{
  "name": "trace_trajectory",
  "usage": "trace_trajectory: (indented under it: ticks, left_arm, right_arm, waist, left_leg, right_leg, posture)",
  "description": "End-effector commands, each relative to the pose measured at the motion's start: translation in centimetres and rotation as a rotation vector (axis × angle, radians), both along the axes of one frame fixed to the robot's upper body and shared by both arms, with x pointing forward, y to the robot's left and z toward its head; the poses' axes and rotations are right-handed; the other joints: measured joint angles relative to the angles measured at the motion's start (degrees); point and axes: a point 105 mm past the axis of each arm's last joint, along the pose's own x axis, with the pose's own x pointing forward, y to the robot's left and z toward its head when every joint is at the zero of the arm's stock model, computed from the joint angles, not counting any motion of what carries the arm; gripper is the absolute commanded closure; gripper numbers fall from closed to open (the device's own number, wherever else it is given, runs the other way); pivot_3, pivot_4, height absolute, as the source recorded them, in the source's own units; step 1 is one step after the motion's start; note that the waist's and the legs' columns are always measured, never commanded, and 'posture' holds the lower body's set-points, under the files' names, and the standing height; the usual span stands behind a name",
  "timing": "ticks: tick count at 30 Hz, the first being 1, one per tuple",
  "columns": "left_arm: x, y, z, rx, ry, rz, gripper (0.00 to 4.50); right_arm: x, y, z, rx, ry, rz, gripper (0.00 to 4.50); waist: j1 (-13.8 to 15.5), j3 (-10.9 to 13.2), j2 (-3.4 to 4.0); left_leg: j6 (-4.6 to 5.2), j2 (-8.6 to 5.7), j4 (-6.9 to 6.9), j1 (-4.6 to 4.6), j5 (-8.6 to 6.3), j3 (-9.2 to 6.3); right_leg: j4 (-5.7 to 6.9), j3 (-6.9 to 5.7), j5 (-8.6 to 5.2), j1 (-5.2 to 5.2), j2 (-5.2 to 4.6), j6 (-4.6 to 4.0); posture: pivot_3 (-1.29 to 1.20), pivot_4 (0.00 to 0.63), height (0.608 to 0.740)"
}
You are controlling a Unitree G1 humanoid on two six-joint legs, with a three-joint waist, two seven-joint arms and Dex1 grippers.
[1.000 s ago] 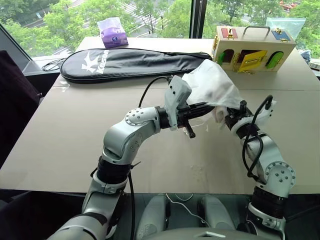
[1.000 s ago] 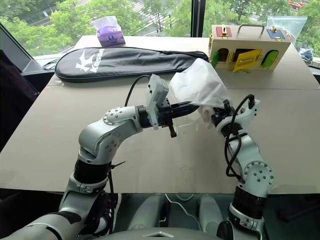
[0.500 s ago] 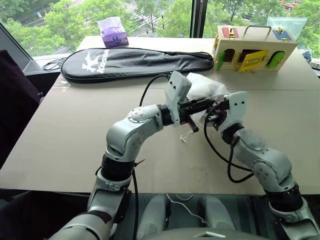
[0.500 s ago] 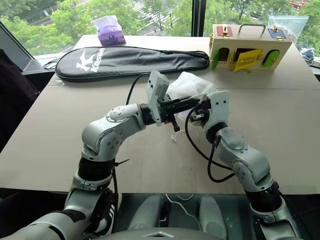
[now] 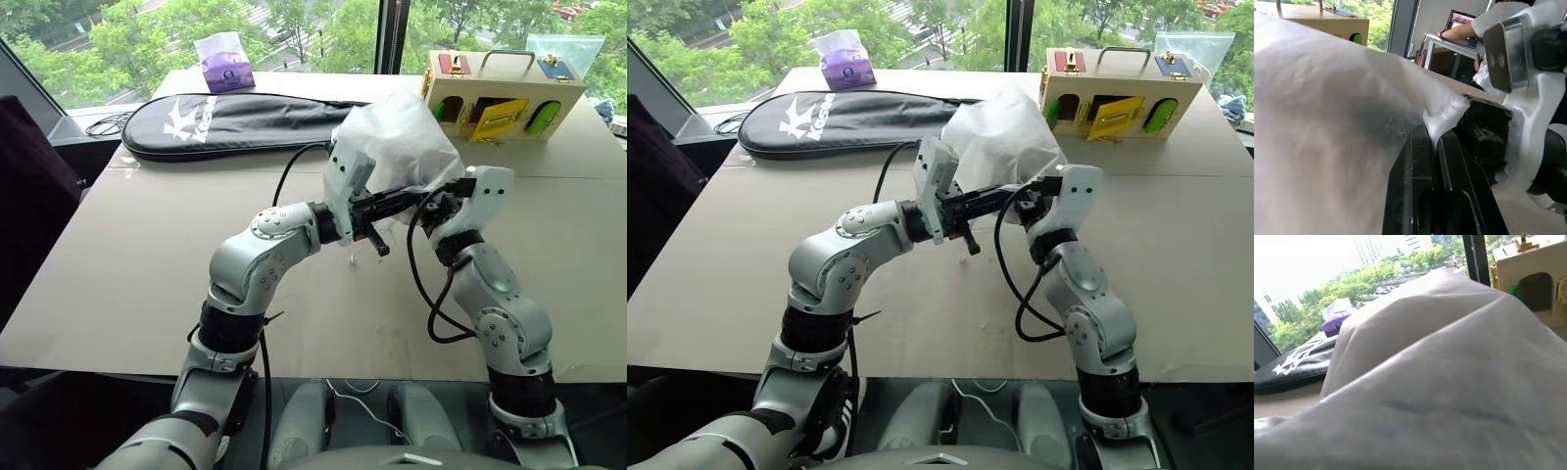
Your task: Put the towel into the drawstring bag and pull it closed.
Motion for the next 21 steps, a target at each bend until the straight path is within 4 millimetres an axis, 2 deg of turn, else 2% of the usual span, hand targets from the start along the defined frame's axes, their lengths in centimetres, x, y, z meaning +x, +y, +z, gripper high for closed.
trace_trajectory:
  ticks: [1, 2, 3, 10, 15, 21]
  left_arm:
    - [0.3, -0.1, 0.9, -0.032, -0.034, 0.019, 4.50]
    - [0.6, 0.0, 1.1, -0.040, -0.037, 0.034, 4.50]
    - [0.9, 0.0, 1.3, -0.050, -0.037, 0.049, 4.50]
    - [2.7, 0.1, 1.9, -0.081, -0.036, 0.123, 4.50]
    - [3.1, 0.0, 2.1, -0.091, -0.037, 0.121, 4.50]
    - [2.9, -0.1, 2.1, -0.090, -0.037, 0.108, 4.50]
  right_arm:
    - [0.0, -0.6, 1.3, 0.049, -0.018, -0.008, 0.70]
    - [-0.1, -0.4, 1.2, 0.034, -0.014, 0.019, 0.23]
    - [-0.4, -0.1, 1.1, 0.010, -0.011, 0.055, 0.05]
    - [-2.9, 0.2, 1.4, -0.050, -0.038, 0.233, 0.05]
    - [-4.3, 0.1, -0.8, -0.308, 0.007, 0.325, 0.05]
    - [-4.3, 0.0, -2.1, -0.464, 0.016, 0.345, 0.05]
  waist:
    - [0.0, 0.0, 0.00]
    - [0.0, 0.0, 0.00]
    - [0.0, 0.0, 0.01]
    - [0.0, 0.0, 0.01]
    - [-0.1, 0.0, 0.00]
    - [-0.1, 0.0, 0.00]
  left_leg:
    - [0.00, 0.00, 0.00, 0.01, 0.00, -0.01]
    - [0.00, 0.00, 0.00, 0.01, 0.00, -0.01]
    - [0.00, 0.00, 0.00, 0.01, 0.00, -0.01]
    - [0.02, -0.02, -0.01, 0.00, -0.01, -0.01]
    - [0.03, -0.03, 0.00, -0.01, -0.01, 0.00]
    - [0.02, 0.00, -0.01, 0.02, -0.01, -0.01]
  right_leg:
    - [0.01, -0.01, 0.00, 0.00, 0.01, 0.00]
    - [0.02, -0.01, 0.00, 0.00, 0.01, 0.00]
    - [0.02, -0.02, 0.00, 0.00, 0.01, 0.00]
    - [0.01, -0.04, 0.00, 0.00, 0.01, 0.00]
    - [-0.02, -0.03, 0.00, 0.01, 0.01, 0.01]
    - [0.02, -0.04, -0.01, 0.01, 0.04, 0.00]
  posture:
    - [0.00, 0.150, 0.740]
    - [0.00, 0.150, 0.740]
    - [0.00, 0.150, 0.740]
    - [0.00, 0.150, 0.740]
    - [0.00, 0.150, 0.740]
    - [0.00, 0.150, 0.740]
